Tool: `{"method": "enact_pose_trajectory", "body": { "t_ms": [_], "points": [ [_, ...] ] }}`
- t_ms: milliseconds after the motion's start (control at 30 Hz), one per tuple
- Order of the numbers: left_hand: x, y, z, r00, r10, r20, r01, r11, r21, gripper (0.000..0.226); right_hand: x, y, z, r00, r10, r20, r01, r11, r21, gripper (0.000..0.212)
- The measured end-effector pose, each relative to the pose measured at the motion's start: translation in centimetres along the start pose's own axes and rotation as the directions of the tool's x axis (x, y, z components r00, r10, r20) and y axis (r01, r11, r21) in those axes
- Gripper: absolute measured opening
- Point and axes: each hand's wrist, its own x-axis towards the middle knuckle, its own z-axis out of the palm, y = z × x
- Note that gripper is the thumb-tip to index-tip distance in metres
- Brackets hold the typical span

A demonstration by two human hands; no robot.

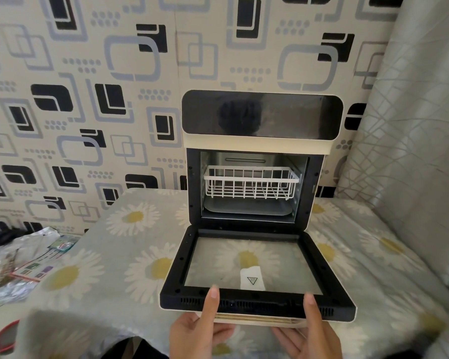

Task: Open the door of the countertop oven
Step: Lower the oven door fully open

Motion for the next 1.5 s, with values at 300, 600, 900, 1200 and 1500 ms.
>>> {"method": "enact_pose_trajectory", "body": {
  "t_ms": [300, 600, 900, 1200, 1500],
  "points": [
    [0.1, 0.1, -0.3, 0.995, 0.081, -0.058, -0.072, 0.989, 0.132, 0.049, -0.9, -0.9, 0.2, 1.0, -0.006, -0.011, 0.005, 0.993, -0.122, 0.036],
    [-0.1, -1.1, -0.2, 0.98, 0.06, -0.189, -0.036, 0.991, 0.128, 0.042, -1.0, -0.7, 0.5, 0.995, 0.05, -0.085, -0.069, 0.97, -0.233, 0.058],
    [0.3, -1.6, -0.5, 0.983, 0.062, -0.174, -0.043, 0.993, 0.113, 0.042, -2.0, -2.8, 1.0, 0.994, 0.103, 0.019, -0.094, 0.96, -0.262, 0.049],
    [0.4, -0.8, -0.7, 0.99, -0.033, -0.137, 0.039, 0.999, 0.038, 0.044, -1.1, -1.2, 0.3, 0.998, 0.039, -0.048, -0.052, 0.942, -0.333, 0.059],
    [0.6, -1.3, -0.2, 0.966, 0.068, -0.248, -0.052, 0.996, 0.073, 0.036, 0.6, -1.0, 0.3, 0.99, 0.024, -0.142, -0.068, 0.949, -0.308, 0.039]
  ]
}}
